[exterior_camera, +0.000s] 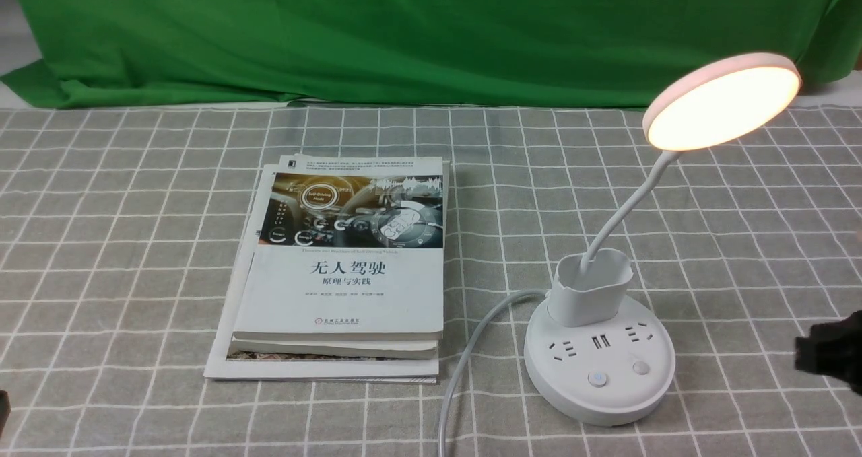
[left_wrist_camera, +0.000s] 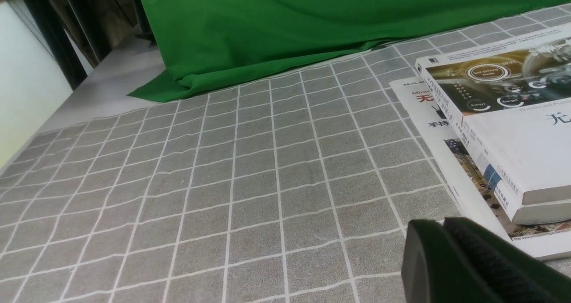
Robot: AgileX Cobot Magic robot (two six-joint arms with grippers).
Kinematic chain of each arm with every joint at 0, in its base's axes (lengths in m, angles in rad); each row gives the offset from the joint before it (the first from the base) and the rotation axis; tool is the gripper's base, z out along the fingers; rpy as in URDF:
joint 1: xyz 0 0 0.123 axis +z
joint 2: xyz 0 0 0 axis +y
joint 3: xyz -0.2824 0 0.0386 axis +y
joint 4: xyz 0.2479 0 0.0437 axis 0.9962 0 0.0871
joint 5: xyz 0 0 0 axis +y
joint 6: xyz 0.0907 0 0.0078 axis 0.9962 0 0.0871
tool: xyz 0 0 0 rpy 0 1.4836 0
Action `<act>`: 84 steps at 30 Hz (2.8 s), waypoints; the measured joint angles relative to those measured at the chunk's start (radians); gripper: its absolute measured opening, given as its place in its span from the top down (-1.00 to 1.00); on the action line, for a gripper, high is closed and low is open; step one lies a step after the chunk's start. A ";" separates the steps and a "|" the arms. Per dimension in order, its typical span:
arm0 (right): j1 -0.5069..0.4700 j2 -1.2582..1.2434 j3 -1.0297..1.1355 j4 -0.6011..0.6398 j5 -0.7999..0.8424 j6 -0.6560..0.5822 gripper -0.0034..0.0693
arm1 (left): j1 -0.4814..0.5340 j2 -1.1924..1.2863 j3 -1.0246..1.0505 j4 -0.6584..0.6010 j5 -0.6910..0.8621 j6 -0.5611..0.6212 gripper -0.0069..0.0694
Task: Turn off the desk lamp on the grey coffee tablecloth by hand.
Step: 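Press the power button on the lamp base to turn the lamp off with the right gripper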
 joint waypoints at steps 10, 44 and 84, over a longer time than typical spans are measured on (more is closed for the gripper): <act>0.206 0.378 -0.144 0.080 0.014 -0.103 0.76 | 0.000 0.000 0.000 0.000 0.000 0.000 0.77; 0.229 0.581 -0.289 0.134 -0.046 -0.154 0.75 | 0.000 0.000 0.000 0.000 0.000 0.000 0.77; 0.219 0.511 -0.228 0.162 -0.036 -0.183 0.81 | 0.000 0.000 0.000 0.000 0.000 0.000 0.77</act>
